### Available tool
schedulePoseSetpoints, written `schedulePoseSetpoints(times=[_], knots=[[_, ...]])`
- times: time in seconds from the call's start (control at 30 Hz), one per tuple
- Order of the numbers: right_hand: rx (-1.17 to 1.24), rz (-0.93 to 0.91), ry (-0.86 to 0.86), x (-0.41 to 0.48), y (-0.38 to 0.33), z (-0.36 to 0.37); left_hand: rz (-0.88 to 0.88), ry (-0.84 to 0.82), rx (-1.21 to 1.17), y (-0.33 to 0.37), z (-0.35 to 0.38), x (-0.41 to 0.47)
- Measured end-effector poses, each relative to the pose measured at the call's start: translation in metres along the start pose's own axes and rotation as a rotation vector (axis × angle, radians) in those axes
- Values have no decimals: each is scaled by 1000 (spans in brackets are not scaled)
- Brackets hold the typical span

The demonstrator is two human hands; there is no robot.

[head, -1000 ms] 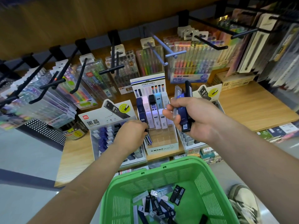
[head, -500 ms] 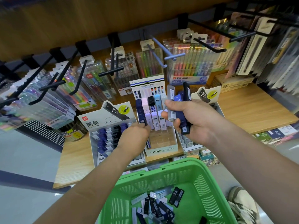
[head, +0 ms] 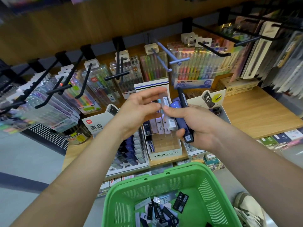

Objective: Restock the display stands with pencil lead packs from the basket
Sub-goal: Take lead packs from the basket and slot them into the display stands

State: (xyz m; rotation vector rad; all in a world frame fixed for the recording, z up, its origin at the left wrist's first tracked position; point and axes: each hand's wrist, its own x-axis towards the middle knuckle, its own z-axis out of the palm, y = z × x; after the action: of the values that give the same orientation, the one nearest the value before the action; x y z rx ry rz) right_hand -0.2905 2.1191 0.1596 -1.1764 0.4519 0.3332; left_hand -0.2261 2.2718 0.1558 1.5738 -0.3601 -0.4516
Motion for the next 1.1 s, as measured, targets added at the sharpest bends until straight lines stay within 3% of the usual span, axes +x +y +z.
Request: schedulePoseSetpoints(times=[0.2,0.4,0.6,0.7,0.87,1.0,1.1], knots=[[23,116,-240,-5,-4,-1,-36,9,-77,1,-20,-7],[68,89,-206,-2,-9,-6,-138,127,36,5,-45,-16],[102,-26,-185,-1,-6,5,-241,-107,420,23,-46,-39],[95,-67,-202,-1,2,16,-233,-129,576,26,-31,-57],[-68,-32,-211,-4,24,41,-125,50,434,14,-20,-86],[-117,57,-288,-8,36,56,-35,115,564,6,-43,-111],[-73,130,-268,-8,37,58,-54,318,584,-2,-73,-121]])
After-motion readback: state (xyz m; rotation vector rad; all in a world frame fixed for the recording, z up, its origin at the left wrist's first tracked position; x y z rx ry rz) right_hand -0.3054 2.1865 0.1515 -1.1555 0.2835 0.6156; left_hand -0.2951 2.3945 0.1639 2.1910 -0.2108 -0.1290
